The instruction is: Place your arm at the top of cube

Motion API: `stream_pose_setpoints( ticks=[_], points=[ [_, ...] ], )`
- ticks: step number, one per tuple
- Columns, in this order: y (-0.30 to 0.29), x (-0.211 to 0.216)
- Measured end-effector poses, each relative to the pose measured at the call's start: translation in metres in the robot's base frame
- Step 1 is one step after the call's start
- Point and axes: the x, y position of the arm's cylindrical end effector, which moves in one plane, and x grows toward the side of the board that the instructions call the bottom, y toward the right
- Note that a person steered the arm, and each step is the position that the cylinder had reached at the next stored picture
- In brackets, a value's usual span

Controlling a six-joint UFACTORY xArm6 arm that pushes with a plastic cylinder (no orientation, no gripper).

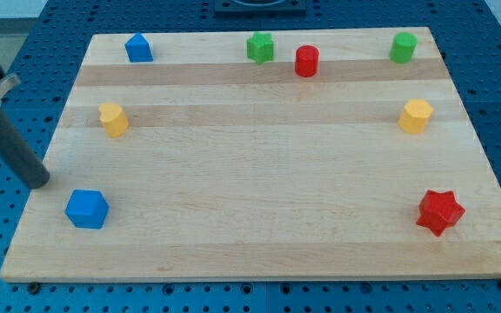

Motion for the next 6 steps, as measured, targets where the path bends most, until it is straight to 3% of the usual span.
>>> stream_pose_setpoints(
  ticks=[3, 6],
  points=[
    [0.070, -0.004],
    [0.071, 0.032]
  ],
)
